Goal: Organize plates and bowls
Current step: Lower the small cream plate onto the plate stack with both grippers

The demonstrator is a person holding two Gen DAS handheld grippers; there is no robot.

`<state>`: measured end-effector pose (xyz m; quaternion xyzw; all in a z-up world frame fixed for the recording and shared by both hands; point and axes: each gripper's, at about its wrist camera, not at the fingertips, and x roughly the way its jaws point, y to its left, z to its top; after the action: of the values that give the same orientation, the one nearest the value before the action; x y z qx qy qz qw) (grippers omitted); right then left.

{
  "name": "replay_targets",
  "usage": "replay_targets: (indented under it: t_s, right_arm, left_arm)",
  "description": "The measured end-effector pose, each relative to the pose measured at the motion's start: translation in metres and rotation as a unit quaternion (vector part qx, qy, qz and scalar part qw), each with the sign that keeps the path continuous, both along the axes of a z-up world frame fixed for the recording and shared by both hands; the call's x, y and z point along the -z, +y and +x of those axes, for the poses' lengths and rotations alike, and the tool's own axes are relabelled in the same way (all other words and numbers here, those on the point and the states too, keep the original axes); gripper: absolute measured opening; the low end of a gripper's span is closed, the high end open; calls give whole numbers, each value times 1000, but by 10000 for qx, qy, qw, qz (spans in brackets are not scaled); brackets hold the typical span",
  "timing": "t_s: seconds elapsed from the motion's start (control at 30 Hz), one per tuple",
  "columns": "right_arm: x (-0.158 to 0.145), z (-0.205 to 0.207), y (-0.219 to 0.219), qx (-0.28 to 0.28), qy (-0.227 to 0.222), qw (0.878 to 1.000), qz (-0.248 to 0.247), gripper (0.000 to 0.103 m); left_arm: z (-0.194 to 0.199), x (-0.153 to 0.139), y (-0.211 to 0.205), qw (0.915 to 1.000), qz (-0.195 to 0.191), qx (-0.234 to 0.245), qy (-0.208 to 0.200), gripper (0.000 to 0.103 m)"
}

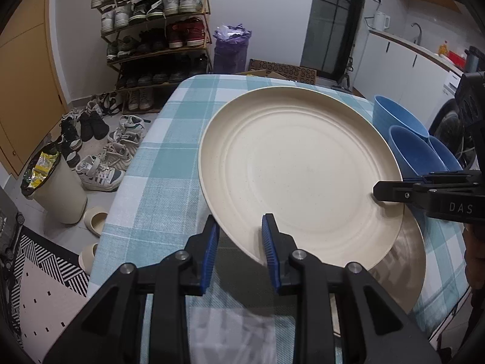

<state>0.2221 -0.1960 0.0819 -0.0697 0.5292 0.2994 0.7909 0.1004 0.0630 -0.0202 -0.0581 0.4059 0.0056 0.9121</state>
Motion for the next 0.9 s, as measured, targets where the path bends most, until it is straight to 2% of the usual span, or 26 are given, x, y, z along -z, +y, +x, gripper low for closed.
replay_targets:
  t_s: [0.9]
  right_arm:
    - [12, -65, -65, 216, 290, 9993, -53, 22]
  left_arm:
    - [-37, 13, -48, 9970, 137, 732, 190, 27]
